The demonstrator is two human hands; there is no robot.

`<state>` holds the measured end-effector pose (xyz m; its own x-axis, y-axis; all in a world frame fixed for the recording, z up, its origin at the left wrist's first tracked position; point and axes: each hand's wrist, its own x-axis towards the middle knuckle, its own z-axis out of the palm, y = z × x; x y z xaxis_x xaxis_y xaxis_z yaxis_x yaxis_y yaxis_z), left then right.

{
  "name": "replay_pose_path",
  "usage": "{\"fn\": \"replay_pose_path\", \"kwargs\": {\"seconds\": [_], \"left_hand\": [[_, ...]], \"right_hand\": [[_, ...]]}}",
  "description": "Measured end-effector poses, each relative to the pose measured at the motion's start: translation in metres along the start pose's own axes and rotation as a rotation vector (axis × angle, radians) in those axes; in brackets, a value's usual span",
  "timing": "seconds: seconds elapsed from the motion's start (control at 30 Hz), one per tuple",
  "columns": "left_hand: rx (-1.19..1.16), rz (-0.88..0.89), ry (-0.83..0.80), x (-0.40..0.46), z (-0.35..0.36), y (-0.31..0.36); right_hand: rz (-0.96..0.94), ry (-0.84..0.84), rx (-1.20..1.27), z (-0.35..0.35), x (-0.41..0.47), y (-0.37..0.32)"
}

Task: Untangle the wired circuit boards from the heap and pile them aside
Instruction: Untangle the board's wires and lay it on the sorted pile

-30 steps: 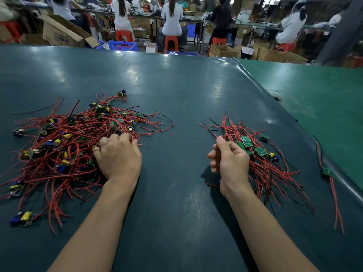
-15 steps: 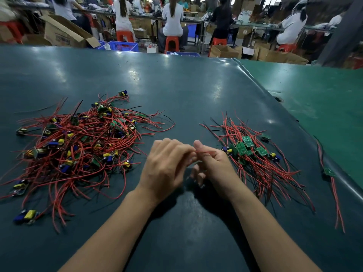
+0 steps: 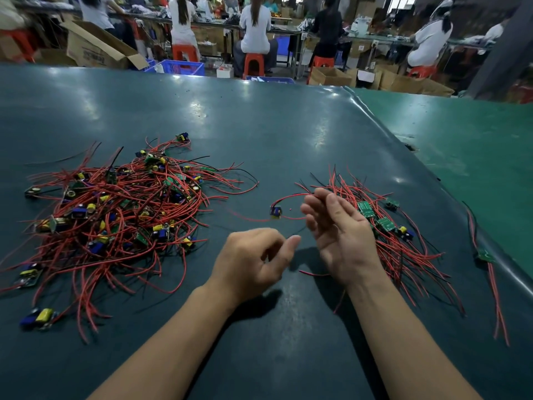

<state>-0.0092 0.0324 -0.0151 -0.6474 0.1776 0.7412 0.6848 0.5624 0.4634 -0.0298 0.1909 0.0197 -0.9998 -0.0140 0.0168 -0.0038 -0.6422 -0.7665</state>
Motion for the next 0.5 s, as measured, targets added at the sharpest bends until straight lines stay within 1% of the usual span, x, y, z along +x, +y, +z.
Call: {"fn": "replay_pose_path", "kwargs": {"seconds": [0.03,0.1,0.17,0.2,0.23,0.3,0.37,0.43,0.5], "left_hand": [[-0.04,-0.1,-0.061,0.0,0.002,0.0],[-0.197,-0.349,-0.081,0.002,0.004,-0.001],[-0.468,-0.628,-0.014,0.008,0.003,-0.002],[-0.622,-0.734,0.024,0.011,0.001,-0.004],[-0.752,-0.796,0.051,0.014,-0.001,-0.005],[-0.908,-0.812,0.092,0.016,-0.003,-0.004],[-1.023,-0.817,0.14,0.017,-0.004,-0.002],[-1.132,-0.859,0.172,0.018,-0.006,-0.002],[-1.168,-0.868,0.181,0.018,-0.006,-0.003]], "right_hand": [[0.018,-0.02,0.034,-0.001,-0.001,-0.003],[0.058,-0.079,0.046,-0.003,-0.004,-0.005],[0.088,-0.133,0.035,-0.005,-0.006,-0.004],[0.097,-0.153,0.024,-0.006,-0.006,-0.003],[0.099,-0.164,0.009,-0.007,-0.006,-0.003],[0.097,-0.162,-0.01,-0.006,-0.006,-0.002],[0.097,-0.138,0.016,-0.006,-0.005,-0.003],[0.118,-0.119,0.034,-0.007,-0.003,-0.002],[0.168,-0.106,-0.065,-0.004,-0.002,0.003]]}}
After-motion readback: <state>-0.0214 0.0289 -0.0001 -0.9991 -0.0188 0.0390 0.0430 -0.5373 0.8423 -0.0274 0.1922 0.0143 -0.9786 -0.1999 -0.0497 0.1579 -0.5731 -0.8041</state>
